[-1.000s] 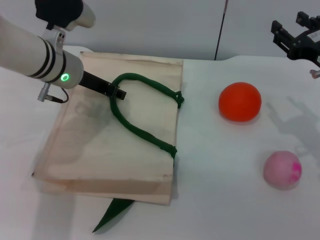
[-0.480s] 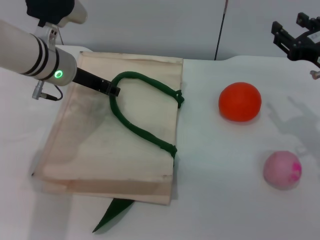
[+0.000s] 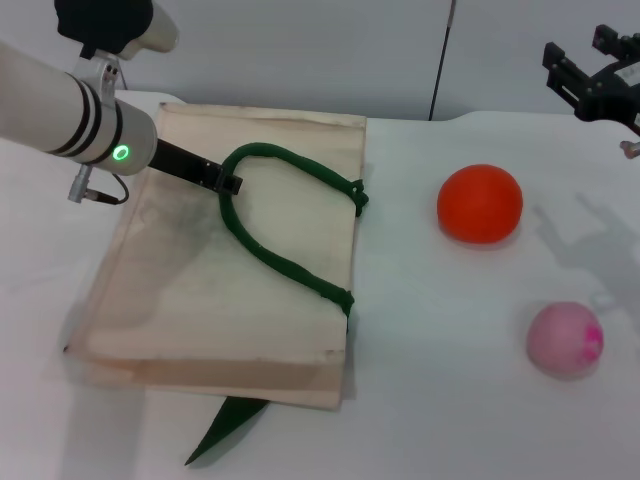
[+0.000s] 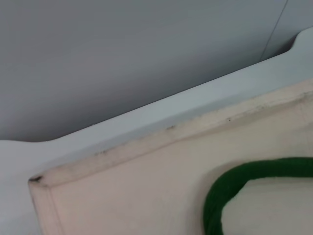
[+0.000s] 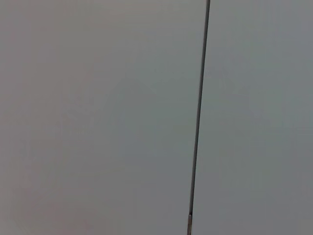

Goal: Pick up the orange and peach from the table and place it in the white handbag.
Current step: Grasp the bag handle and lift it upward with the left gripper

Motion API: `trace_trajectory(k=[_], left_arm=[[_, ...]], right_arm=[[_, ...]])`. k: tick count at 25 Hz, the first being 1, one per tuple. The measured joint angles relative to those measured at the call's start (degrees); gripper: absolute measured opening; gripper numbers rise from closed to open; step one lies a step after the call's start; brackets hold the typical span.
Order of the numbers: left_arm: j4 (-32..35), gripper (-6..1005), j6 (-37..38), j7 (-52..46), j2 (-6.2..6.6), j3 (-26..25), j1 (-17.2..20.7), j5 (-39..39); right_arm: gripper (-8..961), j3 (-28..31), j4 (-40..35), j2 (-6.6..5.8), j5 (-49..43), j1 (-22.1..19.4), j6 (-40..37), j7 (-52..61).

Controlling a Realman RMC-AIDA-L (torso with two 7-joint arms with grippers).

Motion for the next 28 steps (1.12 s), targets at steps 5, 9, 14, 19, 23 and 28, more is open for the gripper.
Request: trace_trajectory(k=[5,9,14,19,23,28], left_arm=[[-0.49,354,0.74,0.20,-0.12,0.15,-0.05,0.00],[-1.30,352,2.16,1.29,-0.59,0.23,-0.27,-0.02],[-1.40,348,2.78,1.64,-0.67,0.23,-0.51,-0.37],[-1.53,345,3.15,1.88,-0.67,0.23,-1.03,-0.45],[-2.01,342,3.28,2.32,-0.71,0.23,-1.11,-0.51],[-2.18,339,3.29,2.36,-0.80,0.30,-1.14,-0.48]], right_arm=[[605,-0.15,-0.01,0.00,0.00,0.00,0.28,0.00],[605,-0.14,-0.12,0.00,0.00,0.00,1.22,0.00],[605,-0.09,-0.16,0.00,-0.16,0.00,1.28,0.00],[605,-0.08,-0.17,0.00,-0.22,0.04,1.31,0.00],[605,-0.08,-0.17,0.00,-0.05,0.08,1.32,0.00],[605,-0.09,-0.17,0.00,0.00,0.09,1.32,0.00]])
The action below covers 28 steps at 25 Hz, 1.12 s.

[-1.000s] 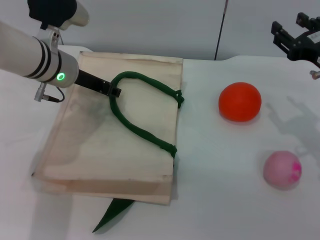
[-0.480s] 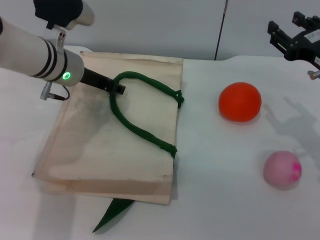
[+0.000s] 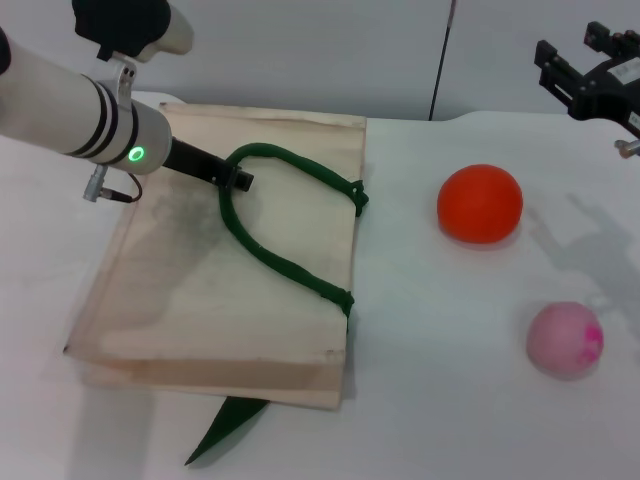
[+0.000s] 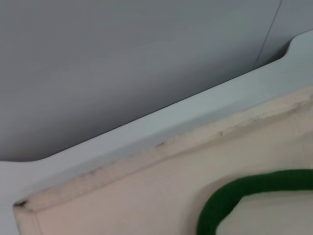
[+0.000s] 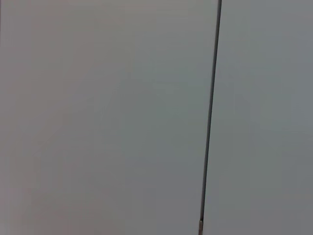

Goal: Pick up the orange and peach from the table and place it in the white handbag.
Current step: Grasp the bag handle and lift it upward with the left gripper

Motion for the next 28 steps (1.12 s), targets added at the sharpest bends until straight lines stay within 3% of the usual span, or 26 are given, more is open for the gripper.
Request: trace_trajectory(k=[26,28], left_arm=[[-1.60,321,1.19,-0.32,0.08,0.02,-0.10,0.42],[-1.60,226,1.20,-0.31,0.10,0.02,-0.09,0.46]], right_arm=[[605,0.04,0.00,0.00,0.00,0.01,0.00,0.00],[605,0.02,0.00,0.00,0.00,0.03,0.00,0.00]])
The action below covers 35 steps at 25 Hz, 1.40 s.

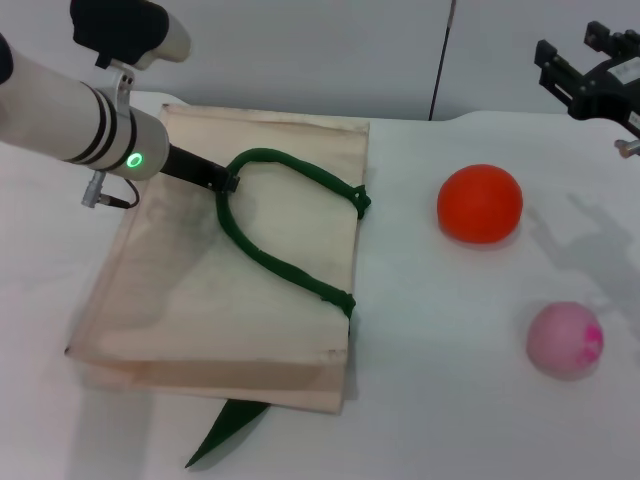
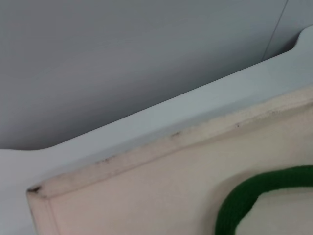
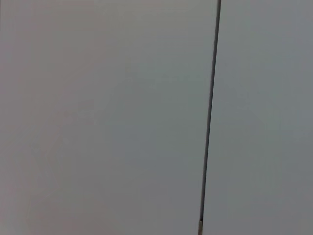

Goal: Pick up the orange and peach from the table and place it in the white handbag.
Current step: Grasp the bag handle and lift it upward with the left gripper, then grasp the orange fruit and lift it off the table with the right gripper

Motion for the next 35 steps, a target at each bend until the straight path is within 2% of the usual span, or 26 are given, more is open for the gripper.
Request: trace_trajectory(k=[1,8,13,17,18,19,21,25,29,32,33,35], left_arm=[[0.01,179,0.05,0.00,0.01,0.00,0.01,0.03],[1.33,131,-0.26,-0.10,0.07,-0.38,0.54,-0.09],[13.34,130,-5.66,-0.17,-0.04,-0.46,4.93,-2.55],[28.47,129,-12.75,-0.89,-0.08,-0.19,9.87,-4.98],[35.42,129,-15.97,-2.20,-0.08,-0.35,11.31,-5.58],[35.42,129,-15.97,-2.20,-0.08,-0.35,11.31,-5.58],[41.98,129,-19.39,-3.87,-0.01,-0.54,12.18,-5.57],[51.59,128,-24.35,-6.51,0.21,-0.66,12.67,-5.20],[57.79,128,-27.91,-8.21,0.39,-1.04,12.15,-3.94],[60.37,127,-29.62,-8.51,0.40,-1.83,11.75,-2.65],[61.50,127,-30.38,-8.58,0.39,-2.37,11.63,-2.10],[65.03,127,-32.64,-8.64,0.23,-4.40,11.09,-0.88]], right_arm=[[605,-0.02,0.00,0.00,0.00,-0.01,0.00,0.00],[604,0.11,0.38,0.00,-0.17,0.02,-0.06,0.00],[611,0.24,1.06,-0.21,-0.52,0.07,-0.08,0.00],[616,0.41,1.43,-0.39,-0.71,-0.09,0.18,1.25],[617,0.53,1.58,-0.48,-0.95,-0.09,0.41,2.11],[618,0.91,1.87,-0.63,-1.84,-0.03,1.16,4.17],[621,2.41,2.64,-0.83,-5.06,0.35,3.13,8.33],[639,6.49,3.63,-0.66,-18.01,2.00,8.39,17.26],[695,7.07,4.39,-0.43,-29.05,4.76,10.15,24.97],[738,8.18,7.80,-0.46,-31.82,7.92,13.59,28.83],[752,10.05,10.64,-0.52,-32.01,10.14,17.74,30.10],[780,10.95,12.14,-0.54,-32.17,11.20,19.78,30.52]])
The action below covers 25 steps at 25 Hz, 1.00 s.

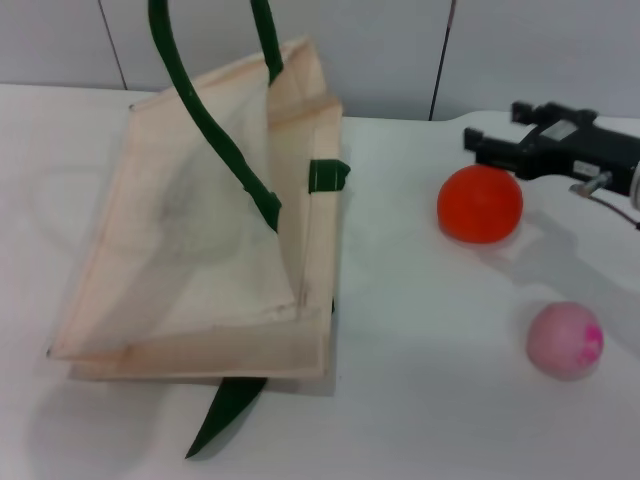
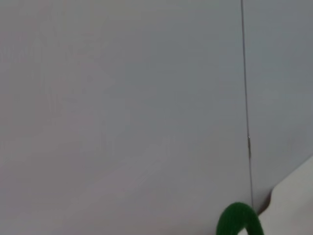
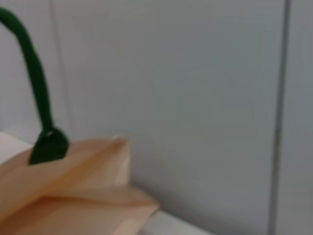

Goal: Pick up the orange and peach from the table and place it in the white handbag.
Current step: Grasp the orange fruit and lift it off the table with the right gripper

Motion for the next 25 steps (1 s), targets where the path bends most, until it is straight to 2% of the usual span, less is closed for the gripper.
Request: trace_trajectory(k=[6,16,21,25], left_arm=[[2.87,125,-2.04,0.00,0.17,-1.35,-0.92,0.37],[3.82,123,-3.78,0.11,0.01,-1.21,-2.26,0.73],[3.92,122,-4.11,0.27,0.01,-1.34,-2.63,0.81],[3.95,122,-4.15,0.48,0.08,-1.46,-2.63,0.89]], right_arm=[[811,3.85,5.16,-0.38,-3.22,3.74,5.22,2.07],[884,12.14,12.17,-0.85,-13.57,8.40,8.30,3.39],[890,13.52,15.91,-0.91,-18.95,12.10,10.38,6.61],[889,14.30,15.76,-0.98,-20.94,13.40,12.73,8.78]])
